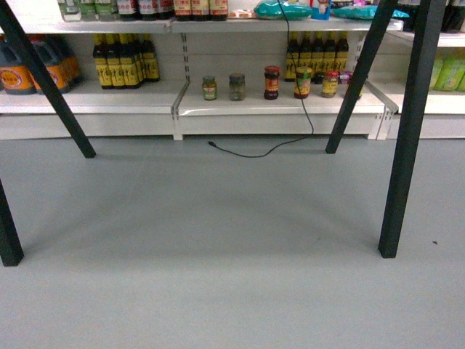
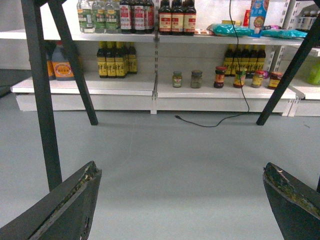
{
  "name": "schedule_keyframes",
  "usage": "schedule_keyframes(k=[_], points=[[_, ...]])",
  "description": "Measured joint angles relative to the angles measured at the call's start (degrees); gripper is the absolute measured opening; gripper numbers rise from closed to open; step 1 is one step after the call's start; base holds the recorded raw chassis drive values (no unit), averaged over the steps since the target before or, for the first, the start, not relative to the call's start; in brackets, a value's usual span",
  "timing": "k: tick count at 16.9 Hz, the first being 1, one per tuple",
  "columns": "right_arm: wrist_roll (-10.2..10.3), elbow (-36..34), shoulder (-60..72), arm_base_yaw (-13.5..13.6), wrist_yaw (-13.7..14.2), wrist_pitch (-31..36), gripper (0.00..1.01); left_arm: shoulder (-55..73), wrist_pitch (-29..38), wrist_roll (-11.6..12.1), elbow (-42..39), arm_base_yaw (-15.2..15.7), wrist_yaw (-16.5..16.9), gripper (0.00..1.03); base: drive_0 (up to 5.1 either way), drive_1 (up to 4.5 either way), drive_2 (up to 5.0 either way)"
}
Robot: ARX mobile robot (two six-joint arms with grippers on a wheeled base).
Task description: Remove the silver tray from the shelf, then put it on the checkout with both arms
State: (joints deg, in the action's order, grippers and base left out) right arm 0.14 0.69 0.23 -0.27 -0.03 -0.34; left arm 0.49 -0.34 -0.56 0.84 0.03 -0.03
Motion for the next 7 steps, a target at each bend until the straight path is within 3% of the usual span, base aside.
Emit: schedule_keyframes(k=[7], points=[[0.02,0.00,0.00,0.00,0.00,0.00,0.98,0.00,-0.02,0.00,0.00,0.00,0.02,0.98,0.0,0.00,0.0]])
